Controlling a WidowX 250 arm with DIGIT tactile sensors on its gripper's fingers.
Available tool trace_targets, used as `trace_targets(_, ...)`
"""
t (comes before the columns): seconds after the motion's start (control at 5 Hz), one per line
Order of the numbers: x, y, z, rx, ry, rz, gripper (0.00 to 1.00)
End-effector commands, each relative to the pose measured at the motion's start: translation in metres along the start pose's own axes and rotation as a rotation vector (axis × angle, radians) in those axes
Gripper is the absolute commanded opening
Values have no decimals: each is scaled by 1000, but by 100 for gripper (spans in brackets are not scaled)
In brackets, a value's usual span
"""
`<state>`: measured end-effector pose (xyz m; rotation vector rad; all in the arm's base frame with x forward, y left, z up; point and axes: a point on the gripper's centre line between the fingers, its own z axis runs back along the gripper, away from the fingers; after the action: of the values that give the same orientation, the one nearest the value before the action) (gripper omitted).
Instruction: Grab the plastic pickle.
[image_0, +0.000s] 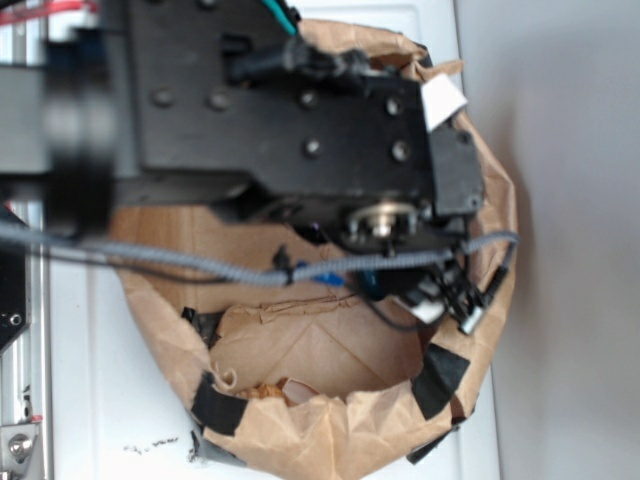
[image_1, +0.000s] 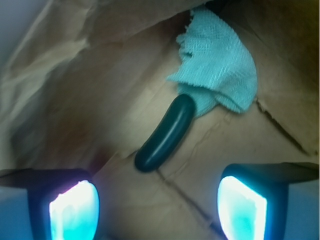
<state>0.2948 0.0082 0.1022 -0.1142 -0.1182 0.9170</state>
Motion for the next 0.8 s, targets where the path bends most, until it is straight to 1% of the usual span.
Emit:
trace_targets(0.0, 2, 17, -7, -52, -140, -93, 100)
trace_targets(0.2, 2, -5, -22, -40, -178, -44, 100)
trace_targets(0.4, 6, -28, -40, 0, -190, 0, 100)
trace_targets(0.6, 3, -32, -58, 45, -224, 0, 100)
